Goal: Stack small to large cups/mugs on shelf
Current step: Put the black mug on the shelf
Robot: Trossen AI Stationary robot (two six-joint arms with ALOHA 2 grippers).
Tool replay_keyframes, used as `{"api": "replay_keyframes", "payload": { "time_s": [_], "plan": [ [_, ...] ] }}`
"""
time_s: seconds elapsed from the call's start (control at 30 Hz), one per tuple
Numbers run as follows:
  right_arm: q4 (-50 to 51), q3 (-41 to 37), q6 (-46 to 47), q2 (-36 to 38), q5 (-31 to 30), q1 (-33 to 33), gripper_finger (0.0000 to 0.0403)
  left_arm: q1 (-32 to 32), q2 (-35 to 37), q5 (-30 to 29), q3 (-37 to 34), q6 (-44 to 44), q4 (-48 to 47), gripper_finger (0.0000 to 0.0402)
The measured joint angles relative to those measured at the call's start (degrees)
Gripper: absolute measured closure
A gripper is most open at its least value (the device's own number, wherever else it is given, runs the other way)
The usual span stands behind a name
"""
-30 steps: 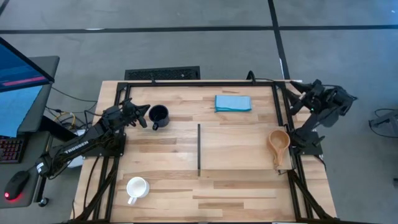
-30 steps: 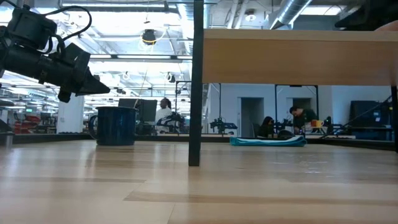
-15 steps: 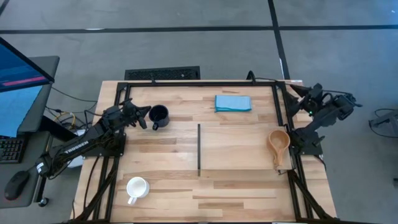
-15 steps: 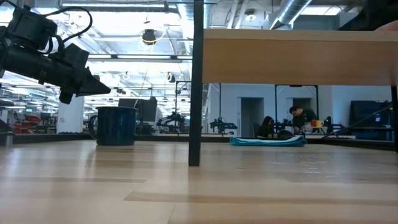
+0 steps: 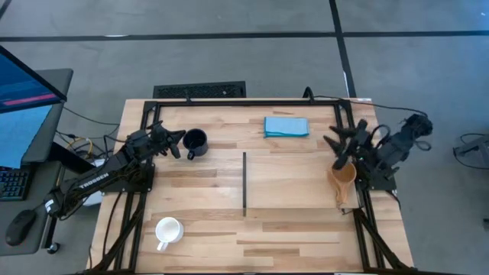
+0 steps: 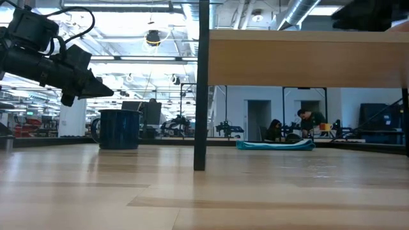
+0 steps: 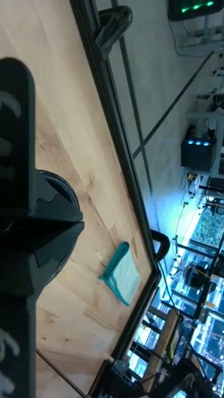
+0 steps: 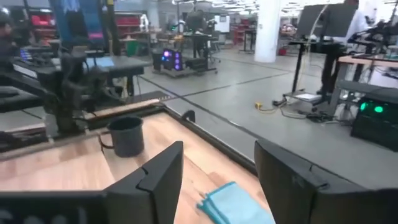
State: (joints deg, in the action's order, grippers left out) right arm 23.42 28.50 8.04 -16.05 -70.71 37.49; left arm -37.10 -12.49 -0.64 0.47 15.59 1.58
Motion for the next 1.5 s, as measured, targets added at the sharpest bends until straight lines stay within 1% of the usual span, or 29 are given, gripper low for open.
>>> {"api": "replay_keyframes", "payload": {
  "time_s": [0.17, 0.27, 0.33, 0.4, 0.47, 0.5, 0.57, 0.67, 0.8, 0.97, 1.13, 1.27, 1.5],
  "plan": [
    [-9.35, -7.88, -0.27, -1.64, -0.32, -3.86, 0.019, -0.01, 0.0, 0.02, 0.0, -0.1, 0.0, 0.0401],
    [-18.66, -11.63, -5.2, -2.96, 1.06, -7.32, 0.0191, -0.01, 0.0, 0.02, 0.0, 0.15, 0.0, 0.0401],
    [-26.2, -13.34, -10.6, -3.7, 4.49, -9.92, 0.0191, -0.02, 0.0, 0.02, 0.0, 0.17, 0.0, 0.0401],
    [-33.98, -14.66, -15.92, -4.25, 9.77, -12.85, 0.0191, -0.02, 0.0, 0.02, 0.0, 0.16, 0.0, 0.0401],
    [-38.07, -15.32, -19.88, -4.61, 14.33, -15.87, 0.0191, -0.01, 0.01, 0.02, 0.0, 0.15, 0.0, 0.0401],
    [-39.0, -15.4, -20.9, -4.72, 15.7, -17.44, 0.0191, 0.0, 0.0, 0.02, 0.0, 0.15, 0.0, 0.0401],
    [-39.13, -15.53, -21.98, -4.7, 17.11, -20.57, 0.0193, -0.01, 0.01, 0.04, 0.0, 0.15, 0.0, 0.0401],
    [-36.2, -15.67, -20.52, -4.7, 18.53, -25.21, 0.0196, 0.0, 0.01, 0.06, 0.0, 0.15, -0.01, 0.0401],
    [-35.56, -16.75, -20.15, -4.68, 22.8, -30.94, 0.0197, -0.01, 0.0, 0.13, 0.0, 0.13, -0.02, 0.0401],
    [-36.72, -18.76, -21.99, -4.04, 22.9, -38.09, 0.0198, -0.01, 0.0, 0.15, 0.0, 0.13, -0.02, 0.0401],
    [-36.46, -18.81, -24.58, -2.6, 24.49, -43.06, 0.0198, -0.02, 0.02, 0.15, 0.0, 0.13, -0.02, 0.0401],
    [-31.11, -18.81, -24.45, -0.92, 22.44, -47.07, 0.0201, 0.0, 0.0, 0.14, 0.0, 0.13, -0.02, 0.0401],
    [-18.27, -18.47, -15.93, 4.43, 22.71, -52.91, 0.0202, 0.0, 0.0, 0.13, 0.0, 0.11, -0.02, 0.0401]
  ]
}}
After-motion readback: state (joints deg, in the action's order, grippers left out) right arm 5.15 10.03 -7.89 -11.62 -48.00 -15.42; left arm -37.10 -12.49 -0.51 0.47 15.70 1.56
